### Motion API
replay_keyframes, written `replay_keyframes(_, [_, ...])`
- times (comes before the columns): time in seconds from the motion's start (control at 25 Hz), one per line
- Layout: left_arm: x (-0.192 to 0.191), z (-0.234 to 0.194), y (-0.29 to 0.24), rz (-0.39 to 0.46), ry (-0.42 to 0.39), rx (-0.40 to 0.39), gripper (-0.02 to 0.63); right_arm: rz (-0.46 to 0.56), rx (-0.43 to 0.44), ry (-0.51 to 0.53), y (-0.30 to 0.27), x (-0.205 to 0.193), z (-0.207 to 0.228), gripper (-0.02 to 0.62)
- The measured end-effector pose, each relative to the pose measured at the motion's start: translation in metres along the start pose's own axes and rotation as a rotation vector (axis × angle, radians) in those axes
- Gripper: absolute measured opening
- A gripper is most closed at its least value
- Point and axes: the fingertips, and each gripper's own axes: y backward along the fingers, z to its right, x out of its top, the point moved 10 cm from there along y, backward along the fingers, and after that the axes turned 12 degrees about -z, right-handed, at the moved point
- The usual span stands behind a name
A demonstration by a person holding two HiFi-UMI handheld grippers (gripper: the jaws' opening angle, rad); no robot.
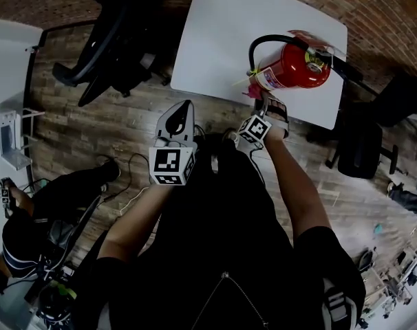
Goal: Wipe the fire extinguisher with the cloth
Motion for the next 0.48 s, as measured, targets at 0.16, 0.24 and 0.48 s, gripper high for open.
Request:
replay_keyframes(0.16, [0.002,0.003,0.003,0.008,0.000,-0.017,0.029,-0.007,0.003,0.006,0.008,0.000,0.006,0.103])
replay_keyframes(0.24, [0.002,0.003,0.005,0.011,-0.003,-0.021,0.030,-0.007,0.001,0.008,0.012,0.000,0.009,0.103])
replay_keyframes(0.48, [0.003,0.002,0.011,0.024,-0.005,-0.029,0.031,-0.007,-0.012,0.020,0.024,-0.001,0.020,0.103])
